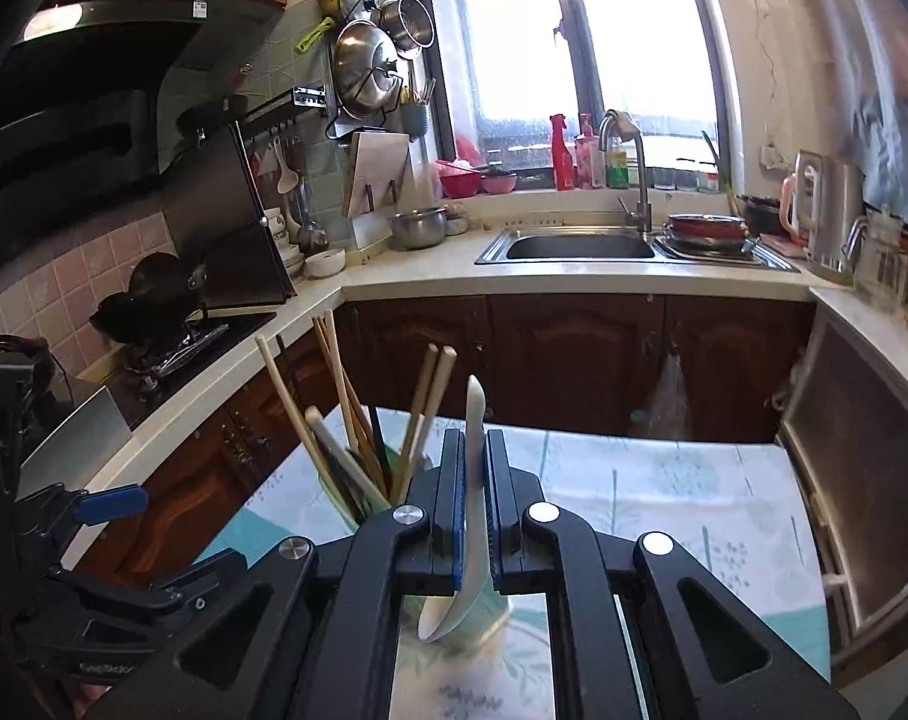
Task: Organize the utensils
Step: 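Lower the white ceramic spoon into the holder and open the right tool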
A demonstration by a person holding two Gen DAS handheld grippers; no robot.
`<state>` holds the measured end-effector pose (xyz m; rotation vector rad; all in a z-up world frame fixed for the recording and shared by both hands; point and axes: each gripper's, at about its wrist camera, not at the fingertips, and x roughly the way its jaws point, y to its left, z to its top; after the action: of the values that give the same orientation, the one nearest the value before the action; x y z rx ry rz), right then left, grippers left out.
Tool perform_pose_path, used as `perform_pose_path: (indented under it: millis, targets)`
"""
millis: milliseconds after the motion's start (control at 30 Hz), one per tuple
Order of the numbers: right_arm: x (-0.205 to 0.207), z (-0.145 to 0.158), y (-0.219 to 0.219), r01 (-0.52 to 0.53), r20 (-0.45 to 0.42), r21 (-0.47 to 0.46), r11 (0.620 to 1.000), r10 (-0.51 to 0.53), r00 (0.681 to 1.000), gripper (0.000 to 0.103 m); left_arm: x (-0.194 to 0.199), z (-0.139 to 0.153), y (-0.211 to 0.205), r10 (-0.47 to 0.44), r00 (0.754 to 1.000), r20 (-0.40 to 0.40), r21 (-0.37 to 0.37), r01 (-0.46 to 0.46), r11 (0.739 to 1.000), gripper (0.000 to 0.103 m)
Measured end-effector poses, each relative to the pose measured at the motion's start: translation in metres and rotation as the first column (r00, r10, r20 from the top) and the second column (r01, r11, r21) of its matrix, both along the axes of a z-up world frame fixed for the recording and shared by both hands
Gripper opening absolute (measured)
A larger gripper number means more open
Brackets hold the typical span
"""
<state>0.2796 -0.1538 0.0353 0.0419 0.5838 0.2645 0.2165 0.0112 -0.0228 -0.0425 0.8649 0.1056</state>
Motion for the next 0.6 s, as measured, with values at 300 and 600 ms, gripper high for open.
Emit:
perform_pose_path:
  millis: [300, 600]
  targets:
    - [0.054, -0.042, 0.043, 0.029, -0.008, -0.104, 0.994, -0.030, 1.000, 0.006, 0.028, -0.023, 0.029, 0.053, 0.999, 0.006, -0.048, -0.052, 0.997, 0.102]
    - [0.074, -0.104, 0.048, -0.019, -0.078, -0.167, 0.986, 0.006, 0.997, 0.008, 0.032, -0.037, 0.037, 0.058, 0.998, 0.006, -0.078, -0.057, 0.995, 0.102]
